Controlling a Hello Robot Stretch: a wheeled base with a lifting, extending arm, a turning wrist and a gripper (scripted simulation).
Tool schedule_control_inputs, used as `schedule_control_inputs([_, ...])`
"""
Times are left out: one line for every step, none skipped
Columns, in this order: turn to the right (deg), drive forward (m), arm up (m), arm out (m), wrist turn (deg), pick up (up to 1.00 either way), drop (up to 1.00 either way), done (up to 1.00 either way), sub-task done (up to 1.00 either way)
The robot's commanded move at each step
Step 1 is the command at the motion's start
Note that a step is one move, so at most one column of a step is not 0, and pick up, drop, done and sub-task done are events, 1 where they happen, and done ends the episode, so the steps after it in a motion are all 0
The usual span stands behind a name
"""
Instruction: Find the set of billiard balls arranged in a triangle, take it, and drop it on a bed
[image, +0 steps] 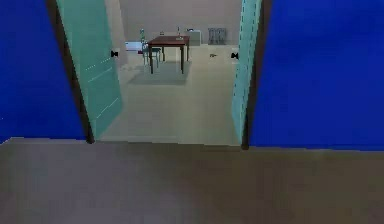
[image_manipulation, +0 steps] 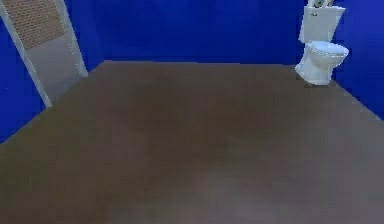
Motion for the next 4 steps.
schedule_control_inputs([0.0,1.00,0.00,0.00,0.0,0.00,0.00,0.00,0.00])
schedule_control_inputs([0.0,0.75,0.00,0.00,0.0,0.00,0.00,0.00,0.00])
schedule_control_inputs([0.0,1.00,0.00,0.00,0.0,0.00,0.00,0.00,0.00])
schedule_control_inputs([6.0,0.00,0.00,0.00,0.0,0.00,0.00,0.00,0.00])
